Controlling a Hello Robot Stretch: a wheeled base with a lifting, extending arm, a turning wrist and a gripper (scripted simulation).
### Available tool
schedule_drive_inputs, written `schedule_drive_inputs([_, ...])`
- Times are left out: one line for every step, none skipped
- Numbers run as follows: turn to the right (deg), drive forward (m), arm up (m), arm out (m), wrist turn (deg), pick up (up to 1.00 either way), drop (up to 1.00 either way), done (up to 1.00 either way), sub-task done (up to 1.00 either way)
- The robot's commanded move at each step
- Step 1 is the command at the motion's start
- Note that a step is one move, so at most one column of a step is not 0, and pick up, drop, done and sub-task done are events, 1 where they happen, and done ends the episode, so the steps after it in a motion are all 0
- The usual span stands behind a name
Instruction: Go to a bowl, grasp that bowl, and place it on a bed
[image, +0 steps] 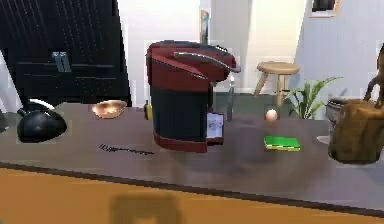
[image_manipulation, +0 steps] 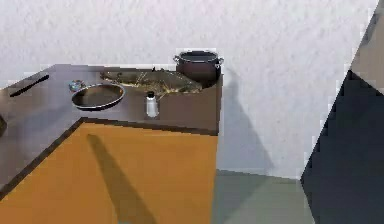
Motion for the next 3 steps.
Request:
schedule_drive_inputs([-45.0, 0.00, 0.00, 0.00, 0.0, 0.00, 0.00, 0.00, 0.00])
schedule_drive_inputs([-45.0, 0.00, 0.00, 0.00, 0.0, 0.00, 0.00, 0.00, 0.00])
schedule_drive_inputs([-21.0, 0.00, 0.00, 0.00, 0.0, 0.00, 0.00, 0.00, 0.00])
